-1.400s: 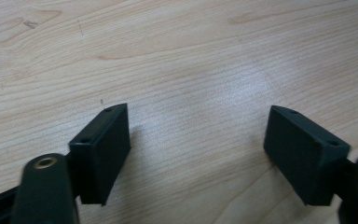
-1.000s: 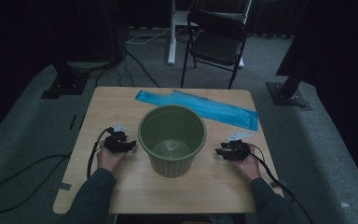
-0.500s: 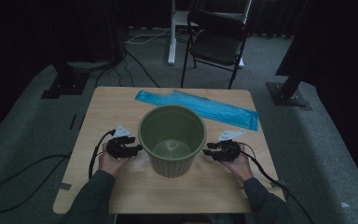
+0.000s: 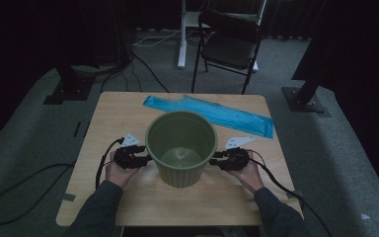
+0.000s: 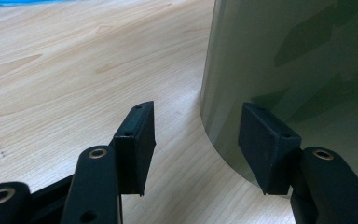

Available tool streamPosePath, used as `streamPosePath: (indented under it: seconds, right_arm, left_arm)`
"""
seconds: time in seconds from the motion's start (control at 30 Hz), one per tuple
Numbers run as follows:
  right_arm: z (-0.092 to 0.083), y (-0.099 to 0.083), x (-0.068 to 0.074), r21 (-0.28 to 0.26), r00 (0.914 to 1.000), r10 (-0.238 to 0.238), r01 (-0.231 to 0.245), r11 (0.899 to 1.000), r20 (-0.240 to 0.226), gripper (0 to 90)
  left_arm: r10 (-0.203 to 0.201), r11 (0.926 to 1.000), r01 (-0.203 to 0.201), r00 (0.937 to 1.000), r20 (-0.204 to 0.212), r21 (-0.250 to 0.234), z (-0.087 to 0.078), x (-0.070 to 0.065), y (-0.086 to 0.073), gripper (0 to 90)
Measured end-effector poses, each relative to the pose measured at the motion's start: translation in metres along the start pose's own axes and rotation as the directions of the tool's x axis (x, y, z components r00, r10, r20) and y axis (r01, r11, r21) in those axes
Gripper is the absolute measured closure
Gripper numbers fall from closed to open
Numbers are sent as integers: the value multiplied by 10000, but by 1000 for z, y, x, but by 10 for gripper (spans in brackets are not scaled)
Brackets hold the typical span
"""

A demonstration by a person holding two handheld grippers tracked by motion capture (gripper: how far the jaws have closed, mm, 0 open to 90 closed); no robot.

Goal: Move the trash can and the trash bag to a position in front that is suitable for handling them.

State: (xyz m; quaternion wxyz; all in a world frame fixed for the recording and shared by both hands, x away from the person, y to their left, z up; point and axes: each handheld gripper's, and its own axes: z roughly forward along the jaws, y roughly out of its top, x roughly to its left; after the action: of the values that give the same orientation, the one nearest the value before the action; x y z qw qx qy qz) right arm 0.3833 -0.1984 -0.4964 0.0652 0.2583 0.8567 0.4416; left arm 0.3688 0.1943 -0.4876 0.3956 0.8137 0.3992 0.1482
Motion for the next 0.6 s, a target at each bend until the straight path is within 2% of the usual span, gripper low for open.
streamPosePath:
  seconds: [0.1, 0.23, 0.33, 0.37, 0.4, 0.47, 0.5, 0.6]
  right_arm:
    - [3, 2, 1, -25, 10000, -11, 11, 10000, 2, 611]
    - [7, 7, 2, 77, 9997, -212, 212, 9997, 91, 599]
    - [7, 7, -8, 336, 9969, -358, 336, 9989, 697, 595]
    - [7, 7, -8, 336, 9969, -358, 336, 9989, 697, 595]
    - [4, 3, -22, 486, 9929, -241, 185, 9986, 1168, 595]
    - [4, 2, -27, 561, 9906, -209, 134, 9983, 1352, 595]
    - [0, -2, -44, 697, 9819, -23, -111, 9975, 1896, 591]
    - [-5, -5, -63, 797, 9690, 227, -435, 9959, 2461, 591]
  left_arm:
    - [-72, 10000, 72, 9998, -172, -18, -2, 4, 0, 463]
    - [-238, 9997, 237, 9995, -203, -69, -2, 8, -1, 461]
    - [-266, 9996, 264, 9993, -256, -52, -2, 10, -1, 460]
    - [-278, 9996, 277, 9993, -263, -52, -1, 10, -1, 460]
    - [-271, 9996, 270, 9992, -293, -40, -2, 11, -1, 461]
    - [-292, 9996, 291, 9990, -331, -21, -2, 12, -2, 461]
    - [-305, 9995, 305, 9989, -363, -1, -2, 13, -2, 461]
    - [-381, 9993, 380, 9983, -431, -21, -3, 16, -4, 461]
